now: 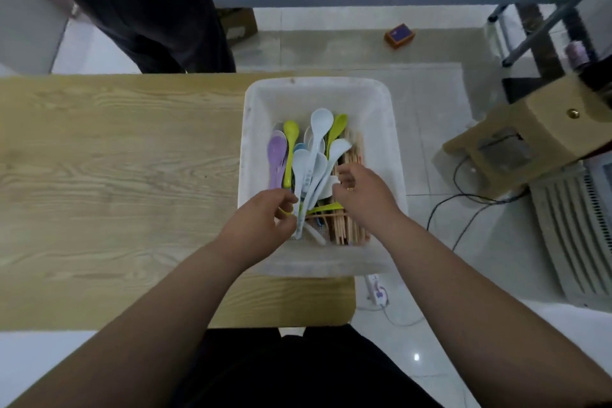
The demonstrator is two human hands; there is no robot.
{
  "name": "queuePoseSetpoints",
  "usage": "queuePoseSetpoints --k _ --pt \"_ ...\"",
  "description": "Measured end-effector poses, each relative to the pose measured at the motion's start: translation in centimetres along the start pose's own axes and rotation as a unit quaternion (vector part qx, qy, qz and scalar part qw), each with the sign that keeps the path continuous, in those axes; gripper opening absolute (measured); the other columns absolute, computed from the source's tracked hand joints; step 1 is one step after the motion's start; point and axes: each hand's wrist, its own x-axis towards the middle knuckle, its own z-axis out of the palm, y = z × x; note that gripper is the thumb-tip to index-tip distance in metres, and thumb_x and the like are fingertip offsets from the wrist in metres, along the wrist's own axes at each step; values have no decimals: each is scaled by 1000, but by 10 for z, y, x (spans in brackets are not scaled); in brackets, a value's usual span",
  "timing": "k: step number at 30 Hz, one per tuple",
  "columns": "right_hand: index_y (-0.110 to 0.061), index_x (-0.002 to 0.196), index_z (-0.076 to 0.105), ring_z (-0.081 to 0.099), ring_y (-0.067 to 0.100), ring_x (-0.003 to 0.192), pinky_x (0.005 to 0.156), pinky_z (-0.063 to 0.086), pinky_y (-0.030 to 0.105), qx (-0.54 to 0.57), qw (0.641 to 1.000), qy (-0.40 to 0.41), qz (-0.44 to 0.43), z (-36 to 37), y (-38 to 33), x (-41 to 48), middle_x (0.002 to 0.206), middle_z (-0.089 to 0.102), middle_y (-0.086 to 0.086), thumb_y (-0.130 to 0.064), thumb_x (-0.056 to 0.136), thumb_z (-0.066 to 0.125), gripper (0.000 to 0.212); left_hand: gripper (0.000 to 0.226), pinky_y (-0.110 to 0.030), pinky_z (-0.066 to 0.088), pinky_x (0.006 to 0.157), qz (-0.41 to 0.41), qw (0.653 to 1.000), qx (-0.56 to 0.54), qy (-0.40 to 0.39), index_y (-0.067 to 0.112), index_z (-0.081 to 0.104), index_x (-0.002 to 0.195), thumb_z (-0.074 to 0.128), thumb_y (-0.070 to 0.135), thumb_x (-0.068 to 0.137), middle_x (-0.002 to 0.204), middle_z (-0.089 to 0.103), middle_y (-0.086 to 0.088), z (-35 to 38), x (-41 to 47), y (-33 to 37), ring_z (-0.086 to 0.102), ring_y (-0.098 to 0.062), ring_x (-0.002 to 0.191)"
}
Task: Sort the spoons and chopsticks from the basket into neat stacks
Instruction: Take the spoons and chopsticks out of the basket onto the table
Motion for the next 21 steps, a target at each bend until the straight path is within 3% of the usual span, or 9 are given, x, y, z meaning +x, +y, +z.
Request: queuePoseSetpoints --k 1,3,5,7,9,11,14,17,21 --pt "-22 127 57 56 11 103 86 49 31 -6 1000 4 6 1 -1 9 114 56 -6 -30 95 59 33 31 -22 48 73 -9 1000 14 -8 26 60 122 61 26 91 105 62 14 2 8 2 61 0 89" --pt "-21 97 56 55 15 84 68 46 30 -31 999 30 25 4 -2 26 92 55 -4 -29 93 60 10 35 -29 51 76 -32 998 43 -18 22 57 126 59 26 92 111 63 7 5 26 2 62 -12 91" --pt "-22 77 48 52 18 71 54 35 29 -50 996 60 48 12 -2 43 75 50 -4 -31 90 64 23 33 -34 53 77 -55 994 93 -25 17 56 124 57 24 92 112 64 1 9 46 0 63 -22 92" --pt "-20 88 57 61 23 81 60 43 29 -68 992 60 84 23 -3 56 85 59 -1 -47 83 67 29 29 -36 53 75 -68 987 142 -33 13 56 119 57 25 92 109 65 -6 16 63 -3 64 -28 92" --pt "-18 114 61 64 29 101 80 54 38 -95 987 48 122 36 1 70 110 65 5 -67 70 64 66 26 -35 49 70 -74 977 192 -51 12 53 115 56 28 94 109 65 -10 25 78 -5 65 -30 93" --pt "-19 135 53 58 30 121 96 50 45 -114 980 50 156 48 -1 77 134 58 7 -77 64 65 93 25 -35 44 67 -77 965 238 -77 11 49 116 55 25 97 111 64 -11 33 88 -5 66 -31 97" --pt "-15 151 34 43 30 138 108 39 46 -125 973 72 182 58 -6 82 152 43 8 -79 62 70 115 26 -38 45 66 -77 961 253 -76 8 45 120 52 16 97 110 68 -12 43 97 -8 69 -31 96" --pt "-14 153 30 41 30 140 110 37 45 -133 968 88 194 64 -8 87 153 42 9 -73 67 72 112 34 -40 49 74 -117 968 209 -79 3 42 128 52 13 97 113 66 -14 44 99 -9 68 -31 99" --pt "-16 132 50 57 32 120 96 44 43 -141 970 89 177 64 -14 90 130 59 9 -57 75 71 73 26 -32 43 71 -146 982 90 -77 6 53 113 61 23 94 107 66 -12 37 100 -17 66 -31 98"
